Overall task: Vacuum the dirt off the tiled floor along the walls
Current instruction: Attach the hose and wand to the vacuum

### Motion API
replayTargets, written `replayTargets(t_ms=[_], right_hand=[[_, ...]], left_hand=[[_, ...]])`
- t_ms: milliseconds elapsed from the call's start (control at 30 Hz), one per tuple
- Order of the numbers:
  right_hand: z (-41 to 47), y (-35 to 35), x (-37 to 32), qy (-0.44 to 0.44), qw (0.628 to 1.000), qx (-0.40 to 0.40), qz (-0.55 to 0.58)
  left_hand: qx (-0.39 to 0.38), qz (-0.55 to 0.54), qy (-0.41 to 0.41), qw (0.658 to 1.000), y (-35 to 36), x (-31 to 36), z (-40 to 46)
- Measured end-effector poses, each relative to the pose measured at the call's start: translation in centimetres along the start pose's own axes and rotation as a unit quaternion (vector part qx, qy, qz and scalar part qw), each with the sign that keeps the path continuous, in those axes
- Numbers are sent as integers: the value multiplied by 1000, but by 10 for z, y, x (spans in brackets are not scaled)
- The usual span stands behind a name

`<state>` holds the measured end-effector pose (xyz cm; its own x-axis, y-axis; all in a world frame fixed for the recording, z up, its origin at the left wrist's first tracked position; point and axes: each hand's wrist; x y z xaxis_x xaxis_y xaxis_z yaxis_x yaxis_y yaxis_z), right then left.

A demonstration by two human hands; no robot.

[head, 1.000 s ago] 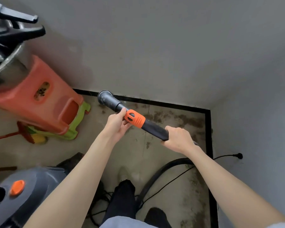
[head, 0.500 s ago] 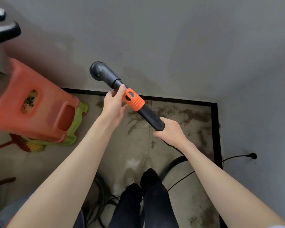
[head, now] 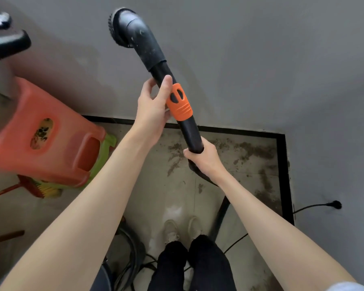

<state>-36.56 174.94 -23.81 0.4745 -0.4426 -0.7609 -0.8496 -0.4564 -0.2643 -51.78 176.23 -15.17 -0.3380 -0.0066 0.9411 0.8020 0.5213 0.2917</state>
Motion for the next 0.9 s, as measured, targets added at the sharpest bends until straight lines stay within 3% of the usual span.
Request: replayTargets(t_ms=[167, 533, 900], right_hand=[[-7, 11, 4, 13, 997, -30, 75], [3, 26, 59, 93, 987, -109, 79], [19, 6, 81, 118, 983, -88, 110]], left_hand=[[-51, 37, 8, 998, 10, 9, -3], [-14, 87, -45, 995, 2, -45, -6], [-24, 188, 6, 982, 28, -84, -20]])
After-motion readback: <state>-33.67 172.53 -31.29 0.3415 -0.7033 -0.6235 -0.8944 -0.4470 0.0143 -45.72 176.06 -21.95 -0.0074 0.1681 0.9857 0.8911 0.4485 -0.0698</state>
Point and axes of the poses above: each hand's wrist, its own z-axis towards the middle knuckle, its own y-axis out of the palm, x = y × z, and after that the axes turned 11 degrees about y, right-handed
